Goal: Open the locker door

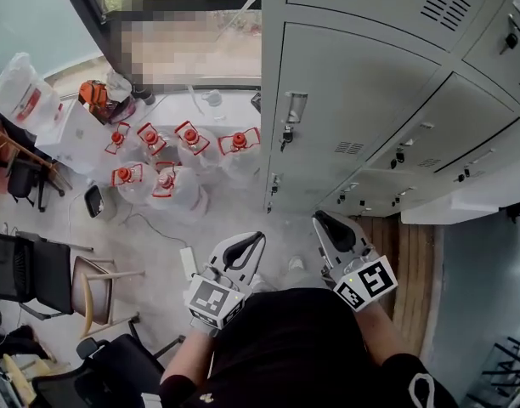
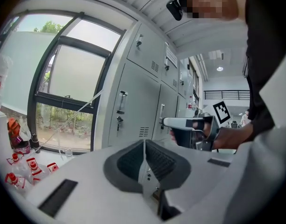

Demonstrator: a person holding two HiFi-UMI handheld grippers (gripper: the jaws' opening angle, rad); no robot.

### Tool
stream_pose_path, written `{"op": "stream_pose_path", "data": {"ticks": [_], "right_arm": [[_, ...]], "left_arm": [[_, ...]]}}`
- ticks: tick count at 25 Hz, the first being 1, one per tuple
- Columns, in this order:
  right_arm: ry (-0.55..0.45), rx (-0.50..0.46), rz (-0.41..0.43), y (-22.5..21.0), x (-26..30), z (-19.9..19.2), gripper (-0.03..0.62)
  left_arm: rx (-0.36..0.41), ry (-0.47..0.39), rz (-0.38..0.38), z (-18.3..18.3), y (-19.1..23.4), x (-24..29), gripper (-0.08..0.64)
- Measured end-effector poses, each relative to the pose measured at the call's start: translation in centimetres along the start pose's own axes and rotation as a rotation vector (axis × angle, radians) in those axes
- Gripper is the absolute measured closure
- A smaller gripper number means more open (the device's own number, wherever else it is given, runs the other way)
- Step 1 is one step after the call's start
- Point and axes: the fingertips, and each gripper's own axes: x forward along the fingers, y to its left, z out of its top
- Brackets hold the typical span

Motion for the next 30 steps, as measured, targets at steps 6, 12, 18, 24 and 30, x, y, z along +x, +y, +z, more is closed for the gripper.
{"op": "stream_pose_path", "data": {"ticks": [6, 12, 18, 24, 30], "right_arm": [[0.010, -0.029, 0.021, -1.4, 3.2, 0.7, 0.545], [-0.003, -0.034, 0.040, -3.1, 7.3, 1.7, 0.543], [-0.027, -0.027, 0.046, -4.9, 11.0, 3.1, 0.522], [-0.060, -0.047, 0.025, -6.1, 14.0, 4.6, 0.454], [-0.049, -0.060, -0.019, -7.1, 16.1, 4.8, 0.440]], "left_arm": [[-0.029, -0.036, 0.078, 1.6, 1.7, 0.4, 0.532], [-0.027, -0.044, 0.173, 2.9, 3.5, 0.0, 0.532], [-0.028, -0.056, 0.265, 3.3, 4.7, -0.4, 0.532], [-0.039, -0.054, 0.314, 3.3, 5.4, -0.4, 0.532], [-0.041, -0.057, 0.353, 3.5, 6.3, -0.9, 0.532]]}}
